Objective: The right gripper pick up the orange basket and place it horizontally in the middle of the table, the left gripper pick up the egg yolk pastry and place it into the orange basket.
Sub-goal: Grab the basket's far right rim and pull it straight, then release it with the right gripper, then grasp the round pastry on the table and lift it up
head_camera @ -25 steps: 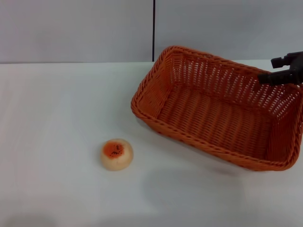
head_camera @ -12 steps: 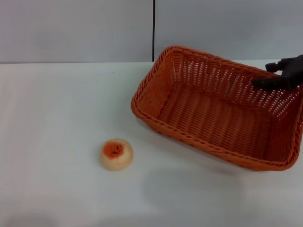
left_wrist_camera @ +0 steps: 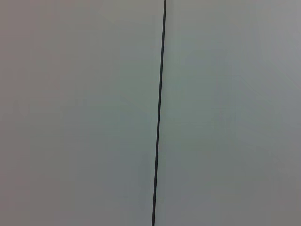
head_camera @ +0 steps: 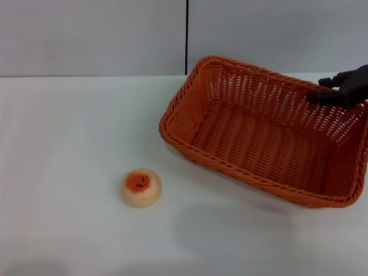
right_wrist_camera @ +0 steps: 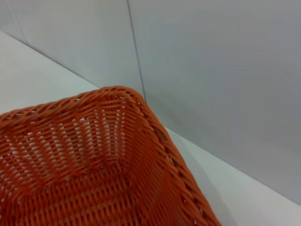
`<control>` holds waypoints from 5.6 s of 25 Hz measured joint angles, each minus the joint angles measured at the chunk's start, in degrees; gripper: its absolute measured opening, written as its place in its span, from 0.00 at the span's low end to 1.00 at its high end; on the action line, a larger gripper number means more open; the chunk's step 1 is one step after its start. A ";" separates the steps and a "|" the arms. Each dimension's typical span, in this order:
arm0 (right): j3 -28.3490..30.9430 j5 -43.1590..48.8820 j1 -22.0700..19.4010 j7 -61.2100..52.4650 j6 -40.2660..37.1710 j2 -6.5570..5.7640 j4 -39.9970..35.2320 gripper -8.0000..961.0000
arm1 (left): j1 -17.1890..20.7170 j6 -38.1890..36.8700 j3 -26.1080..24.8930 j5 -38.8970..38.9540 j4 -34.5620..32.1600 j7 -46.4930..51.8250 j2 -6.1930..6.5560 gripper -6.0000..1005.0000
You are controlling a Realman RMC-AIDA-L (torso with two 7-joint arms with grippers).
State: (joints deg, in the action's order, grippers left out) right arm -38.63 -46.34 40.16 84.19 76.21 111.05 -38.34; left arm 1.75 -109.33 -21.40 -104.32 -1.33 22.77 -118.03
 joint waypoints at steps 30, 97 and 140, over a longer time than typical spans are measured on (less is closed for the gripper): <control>-10.59 1.00 -0.09 5.18 17.43 1.37 -18.12 0.21 | 1.98 -1.31 -0.39 0.42 -0.78 0.53 -0.09 0.81; -13.48 -2.91 4.43 25.77 7.11 5.10 -9.32 0.21 | 2.29 -2.67 -0.99 0.32 -0.28 0.12 -0.18 0.81; -6.47 -64.87 -38.69 16.59 19.88 7.93 -27.30 0.51 | -13.13 4.72 23.11 -23.03 -39.25 27.47 0.01 0.81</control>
State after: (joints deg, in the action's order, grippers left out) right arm -45.11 -111.21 1.47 100.78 96.09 118.98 -65.63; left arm -11.37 -104.61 1.72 -127.35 -40.57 50.23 -118.02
